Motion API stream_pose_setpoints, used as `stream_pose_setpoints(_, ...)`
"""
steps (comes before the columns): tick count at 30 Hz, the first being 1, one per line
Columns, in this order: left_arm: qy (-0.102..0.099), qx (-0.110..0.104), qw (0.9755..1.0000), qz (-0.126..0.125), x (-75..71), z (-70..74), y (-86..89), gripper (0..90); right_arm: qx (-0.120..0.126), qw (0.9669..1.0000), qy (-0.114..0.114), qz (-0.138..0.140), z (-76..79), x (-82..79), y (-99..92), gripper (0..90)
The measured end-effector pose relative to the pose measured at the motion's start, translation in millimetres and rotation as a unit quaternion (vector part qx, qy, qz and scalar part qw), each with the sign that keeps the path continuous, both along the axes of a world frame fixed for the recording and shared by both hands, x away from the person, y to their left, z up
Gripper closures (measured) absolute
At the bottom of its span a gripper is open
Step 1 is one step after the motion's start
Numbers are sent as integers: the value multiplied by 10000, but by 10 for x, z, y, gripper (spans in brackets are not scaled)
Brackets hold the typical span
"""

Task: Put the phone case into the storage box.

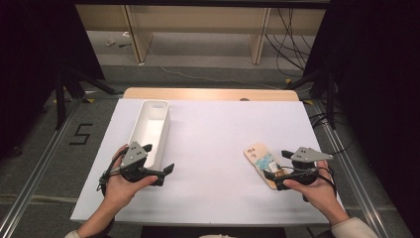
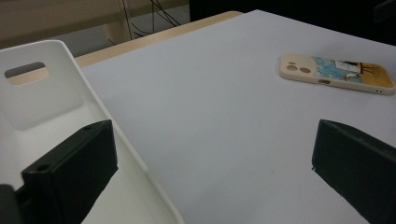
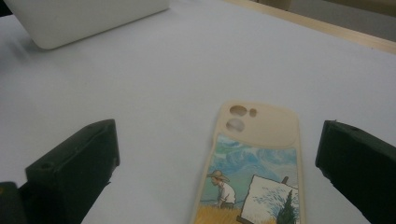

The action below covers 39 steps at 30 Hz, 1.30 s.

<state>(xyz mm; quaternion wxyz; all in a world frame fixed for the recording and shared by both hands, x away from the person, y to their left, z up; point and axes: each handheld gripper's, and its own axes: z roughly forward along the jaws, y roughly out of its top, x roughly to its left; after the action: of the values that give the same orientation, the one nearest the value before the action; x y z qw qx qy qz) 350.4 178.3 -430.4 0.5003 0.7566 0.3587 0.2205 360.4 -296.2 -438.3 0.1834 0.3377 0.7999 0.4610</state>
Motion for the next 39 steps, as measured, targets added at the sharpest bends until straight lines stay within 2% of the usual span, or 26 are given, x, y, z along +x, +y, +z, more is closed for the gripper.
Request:
stream_pose_setpoints(13, -27, -29, 10000, 24, -1, 10, 4, 0, -90, 9999, 67, -99, -11, 32, -8, 6)
stream_pose_setpoints(22, -40, -76, 10000, 30, -4, 18, 12, 0, -337, 9989, 214, -240, -27, 156, -4, 7)
stream_pose_setpoints(24, -39, -90, 9999, 42, -3, 18, 16, 0, -497, 9979, 300, -276, -50, 235, 5, 9)
stream_pose_setpoints(27, -36, -82, 10000, 30, -1, 16, 13, 0, -560, 9973, 390, -271, -77, 275, 14, 9)
stream_pose_setpoints(28, -47, -86, 9999, 34, -1, 16, 8, 0, -641, 9962, 519, -285, -107, 311, 22, 9)
stream_pose_setpoints(29, -47, -86, 9999, 34, -1, 16, 8, 0, -641, 9962, 519, -285, -107, 311, 22, 9)
stream_pose_setpoints(31, -58, -80, 9999, 40, -2, 22, 8, 0, -784, 9941, 678, -306, -136, 371, 36, 9)
stream_pose_setpoints(34, -55, -78, 9999, 51, -2, 22, 8, 0, -844, 9932, 743, -311, -156, 410, 48, 8)
stream_pose_setpoints(35, -60, -75, 9999, 50, -2, 23, 8, 0, -932, 9915, 852, -315, -182, 458, 65, 7)
stream_pose_setpoints(36, -60, -75, 9999, 50, -2, 23, 8, 0, -932, 9915, 852, -315, -182, 458, 65, 7)
stream_pose_setpoints(37, -59, -77, 9999, 46, -3, 23, 9, 0, -1010, 9899, 950, -303, -202, 493, 82, 7)
stream_pose_setpoints(39, -49, -84, 9999, 51, 0, 20, 13, 0, -1089, 9886, 995, -298, -219, 523, 96, 6)
